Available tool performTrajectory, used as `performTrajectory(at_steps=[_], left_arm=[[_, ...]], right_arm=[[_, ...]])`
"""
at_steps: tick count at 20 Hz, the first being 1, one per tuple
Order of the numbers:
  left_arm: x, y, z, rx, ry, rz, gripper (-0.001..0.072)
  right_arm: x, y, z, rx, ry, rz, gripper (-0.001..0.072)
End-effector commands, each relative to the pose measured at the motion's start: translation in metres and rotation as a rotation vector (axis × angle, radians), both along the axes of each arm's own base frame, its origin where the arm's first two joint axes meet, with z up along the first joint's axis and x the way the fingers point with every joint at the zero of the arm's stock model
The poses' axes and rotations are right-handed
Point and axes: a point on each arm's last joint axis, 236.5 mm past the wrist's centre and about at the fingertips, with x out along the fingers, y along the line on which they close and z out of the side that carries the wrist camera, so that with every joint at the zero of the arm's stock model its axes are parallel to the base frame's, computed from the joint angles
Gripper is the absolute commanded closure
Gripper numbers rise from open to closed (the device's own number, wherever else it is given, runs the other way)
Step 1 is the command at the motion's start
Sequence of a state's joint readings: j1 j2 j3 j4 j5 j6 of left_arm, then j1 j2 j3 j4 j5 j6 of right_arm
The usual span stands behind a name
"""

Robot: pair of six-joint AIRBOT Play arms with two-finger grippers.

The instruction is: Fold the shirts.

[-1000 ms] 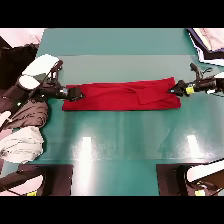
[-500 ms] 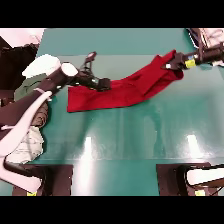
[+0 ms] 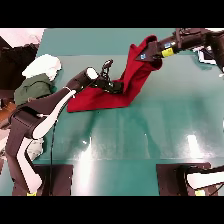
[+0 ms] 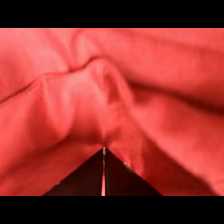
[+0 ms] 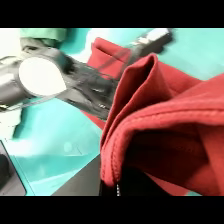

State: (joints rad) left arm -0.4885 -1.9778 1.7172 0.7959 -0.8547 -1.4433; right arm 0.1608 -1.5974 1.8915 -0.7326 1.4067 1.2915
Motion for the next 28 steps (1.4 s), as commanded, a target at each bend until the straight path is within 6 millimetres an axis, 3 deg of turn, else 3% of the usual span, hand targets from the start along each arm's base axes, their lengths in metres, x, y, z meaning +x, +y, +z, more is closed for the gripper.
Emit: performTrajectory(at_steps=[1, 4, 9, 12, 15, 17, 19, 20, 22, 24, 26, 28], left_arm=[[0.004, 0.008, 0.006, 0.019, -0.001, -0.036, 0.0686], [0.021, 0.05, 0.035, 0.105, -0.048, -0.078, 0.0686], [0.055, 0.175, 0.114, 0.307, -0.196, 0.043, 0.0686], [0.049, 0.243, 0.162, 0.35, -0.231, 0.121, 0.0685], [0.034, 0.287, 0.197, 0.367, -0.245, 0.173, 0.0685], [0.026, 0.302, 0.213, 0.37, -0.259, 0.198, 0.0685], [0.022, 0.304, 0.221, 0.374, -0.27, 0.201, 0.0685], [0.02, 0.301, 0.222, 0.362, -0.267, 0.196, 0.0685], [0.019, 0.299, 0.222, 0.355, -0.262, 0.192, 0.0685], [0.017, 0.299, 0.22, 0.357, -0.253, 0.187, 0.0685], [0.01, 0.299, 0.216, 0.364, -0.225, 0.169, 0.0685], [0.006, 0.299, 0.214, 0.368, -0.211, 0.158, 0.0685]], right_arm=[[-0.001, 0.021, -0.003, 0.008, -0.004, 0.019, 0.0698], [-0.001, 0.032, -0.015, 0.008, 0.016, 0.037, 0.0698], [0.003, 0.064, -0.013, 0.034, -0.038, 0.042, 0.0698], [0.005, 0.091, -0.009, 0.058, -0.099, 0.049, 0.0698], [0.004, 0.121, -0.028, 0.062, -0.104, 0.075, 0.0696], [0.001, 0.149, -0.048, 0.061, -0.125, 0.113, 0.0694], [-0.003, 0.183, -0.074, 0.057, -0.144, 0.142, 0.0693], [-0.004, 0.202, -0.088, 0.059, -0.153, 0.143, 0.0656], [-0.012, 0.239, -0.102, 0.073, -0.164, 0.185, 0.0251], [-0.026, 0.269, -0.097, 0.109, -0.176, 0.24, 0.0226], [-0.029, 0.264, -0.094, 0.098, -0.177, 0.244, 0.0226], [-0.024, 0.228, -0.099, 0.06, -0.129, 0.215, 0.0226]])
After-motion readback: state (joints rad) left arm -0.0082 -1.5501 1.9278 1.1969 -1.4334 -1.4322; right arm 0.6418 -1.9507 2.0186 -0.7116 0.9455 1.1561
